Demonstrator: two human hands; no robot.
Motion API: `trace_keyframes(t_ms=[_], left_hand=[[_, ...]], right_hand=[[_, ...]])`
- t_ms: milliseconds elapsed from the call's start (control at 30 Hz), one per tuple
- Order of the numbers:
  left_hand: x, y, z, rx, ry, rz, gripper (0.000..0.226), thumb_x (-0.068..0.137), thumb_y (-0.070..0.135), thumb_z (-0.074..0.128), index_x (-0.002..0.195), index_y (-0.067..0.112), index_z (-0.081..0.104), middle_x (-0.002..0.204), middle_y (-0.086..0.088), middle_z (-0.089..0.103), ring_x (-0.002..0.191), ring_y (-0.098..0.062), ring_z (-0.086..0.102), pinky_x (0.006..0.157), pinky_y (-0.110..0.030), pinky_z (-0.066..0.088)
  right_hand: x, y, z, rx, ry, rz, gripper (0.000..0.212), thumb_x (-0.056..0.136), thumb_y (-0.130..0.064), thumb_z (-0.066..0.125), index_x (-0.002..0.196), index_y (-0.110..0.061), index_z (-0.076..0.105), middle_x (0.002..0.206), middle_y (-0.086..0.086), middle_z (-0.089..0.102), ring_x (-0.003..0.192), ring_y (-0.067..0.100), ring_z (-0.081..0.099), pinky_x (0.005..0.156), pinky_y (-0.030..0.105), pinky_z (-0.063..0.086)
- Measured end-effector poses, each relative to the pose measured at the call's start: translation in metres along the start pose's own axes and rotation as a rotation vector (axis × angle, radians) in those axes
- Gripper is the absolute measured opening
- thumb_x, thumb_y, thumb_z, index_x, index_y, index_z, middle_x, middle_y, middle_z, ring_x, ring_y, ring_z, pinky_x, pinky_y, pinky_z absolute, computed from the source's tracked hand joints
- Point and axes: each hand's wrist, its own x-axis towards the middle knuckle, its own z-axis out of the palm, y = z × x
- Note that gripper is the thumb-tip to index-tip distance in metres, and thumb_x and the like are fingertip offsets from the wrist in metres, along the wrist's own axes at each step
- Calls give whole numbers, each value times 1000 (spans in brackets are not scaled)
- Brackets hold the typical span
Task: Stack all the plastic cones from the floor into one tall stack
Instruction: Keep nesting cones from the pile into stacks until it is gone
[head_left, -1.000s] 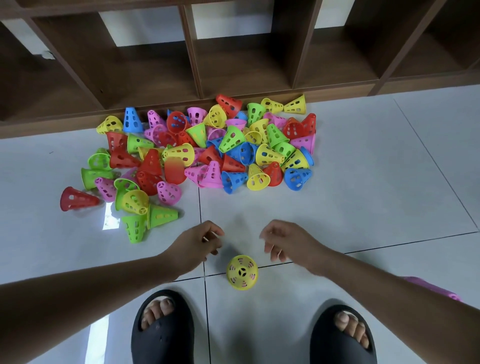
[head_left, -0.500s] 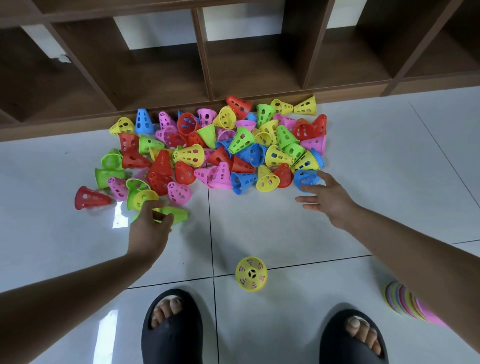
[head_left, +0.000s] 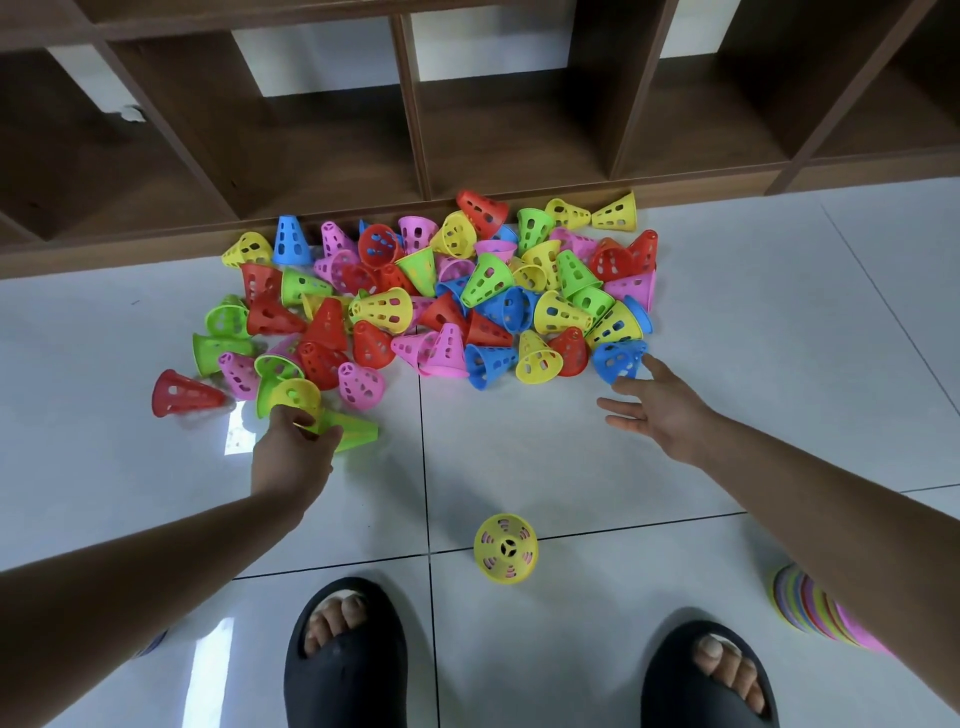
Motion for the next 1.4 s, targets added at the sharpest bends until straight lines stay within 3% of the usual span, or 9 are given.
trace_keyframes(t_ms=[100, 233, 467, 600, 767, 900, 1000, 1200, 1400], left_hand=[[1, -2, 0, -3, 8, -23, 28, 93, 33, 73, 112, 24, 55, 78, -2, 73, 65, -22, 73, 56, -31, 48], [7, -8, -2, 61, -14, 3, 14, 94, 37, 69, 96, 23, 70, 76, 0, 73, 76, -27, 73, 66, -39, 58], [-11, 4, 3, 68, -108, 93, 12, 97, 35, 72, 90, 26, 77, 77, 4, 73, 75, -15, 65, 60, -32, 48], [-26, 17, 10, -30, -179, 124, 11, 97, 34, 72, 90, 27, 76, 81, 8, 74, 80, -18, 66, 68, -35, 49], [-49, 34, 16, -135, -346, 146, 13, 98, 32, 72, 89, 23, 76, 82, 0, 75, 79, -21, 68, 74, -39, 53], [-75, 53, 17, -308, -525, 156, 15, 103, 23, 69, 91, 17, 75, 77, 7, 70, 69, -9, 57, 63, -20, 45], [-90, 64, 18, -430, -651, 131, 17, 105, 18, 65, 93, 10, 74, 73, 5, 64, 67, -12, 50, 60, -23, 38], [-109, 74, 17, -474, -840, 108, 20, 108, 14, 60, 97, 2, 71, 67, 5, 58, 60, -10, 44, 57, -23, 36], [-115, 72, 15, -402, -861, 135, 22, 108, 16, 60, 100, -2, 70, 65, 5, 56, 59, -11, 42, 57, -21, 35]], right_hand=[[0, -1, -2, 59, 0, 15, 74, 103, -4, 61, 164, -29, 28, 146, 3, 56, 114, 34, 73, 105, 52, 56], [-3, 3, -6, 112, 19, 12, 59, 103, -5, 62, 157, -17, 39, 134, 3, 64, 116, 33, 72, 105, 52, 56], [-19, 15, -3, -1, 164, -34, 25, 102, -12, 64, 127, -14, 67, 122, 9, 73, 91, 26, 79, 77, 36, 58], [-34, 19, 8, -191, 223, -116, 14, 101, -19, 67, 111, -13, 76, 105, 7, 78, 74, 17, 66, 67, 30, 49], [-54, 22, 26, -161, 84, -144, 8, 97, -13, 68, 97, -10, 75, 88, 12, 74, 75, 21, 65, 69, 35, 47], [-68, 16, 39, 94, -68, -119, 14, 100, -1, 60, 112, -5, 65, 80, 12, 68, 68, 24, 62, 62, 34, 45], [-83, 10, 45, 178, -224, -58, 21, 101, 0, 58, 120, -5, 63, 84, 11, 64, 67, 21, 59, 62, 32, 44], [-106, 9, 43, 159, -601, 28, 35, 98, 1, 56, 132, -6, 64, 95, 9, 65, 69, 18, 56, 65, 30, 45], [-115, 24, 43, -115, -654, -12, 31, 97, 1, 55, 120, -11, 71, 98, 15, 58, 75, 21, 46, 68, 30, 40]])
